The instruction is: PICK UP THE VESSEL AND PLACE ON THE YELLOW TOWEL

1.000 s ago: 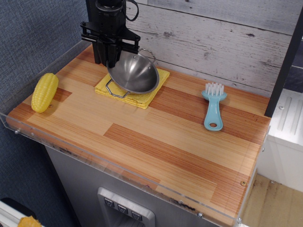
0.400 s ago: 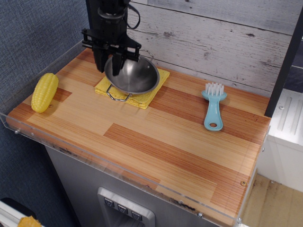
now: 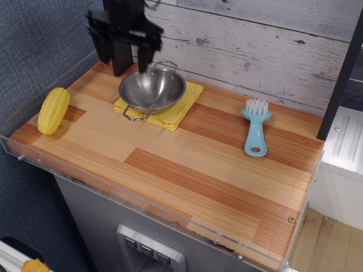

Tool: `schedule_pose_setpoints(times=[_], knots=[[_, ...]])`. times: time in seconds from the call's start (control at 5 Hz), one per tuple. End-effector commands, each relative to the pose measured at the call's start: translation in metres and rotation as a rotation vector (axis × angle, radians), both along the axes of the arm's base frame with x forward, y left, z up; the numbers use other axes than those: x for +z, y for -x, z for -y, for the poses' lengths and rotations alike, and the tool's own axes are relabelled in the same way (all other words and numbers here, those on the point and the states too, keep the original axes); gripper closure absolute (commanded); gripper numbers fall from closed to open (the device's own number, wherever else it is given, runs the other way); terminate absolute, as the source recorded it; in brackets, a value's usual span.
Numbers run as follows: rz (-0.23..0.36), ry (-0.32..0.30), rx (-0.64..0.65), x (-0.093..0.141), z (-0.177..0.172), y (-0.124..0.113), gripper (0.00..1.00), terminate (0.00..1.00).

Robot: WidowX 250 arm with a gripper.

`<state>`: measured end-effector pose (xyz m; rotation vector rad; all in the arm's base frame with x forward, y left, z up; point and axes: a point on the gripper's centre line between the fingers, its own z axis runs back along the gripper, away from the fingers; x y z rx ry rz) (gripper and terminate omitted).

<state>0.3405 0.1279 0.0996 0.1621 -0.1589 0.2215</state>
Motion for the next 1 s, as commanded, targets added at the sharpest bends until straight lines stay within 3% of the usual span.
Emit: schedule_pose_setpoints(times=[0.0, 0.2, 0.4, 0.8], knots=[[0.161, 0.097, -0.02, 0.073, 0.03, 0.061, 0.0, 0.0], [0.134, 0.214, -0.072, 0.083, 0.056, 0.091, 0.0, 0.0], [0.093, 0.255, -0.15, 0.075, 0.076, 0.107, 0.0, 0.0], [0.046, 0.161, -0.238, 0.065, 0.079, 0.107, 0.0, 0.0]])
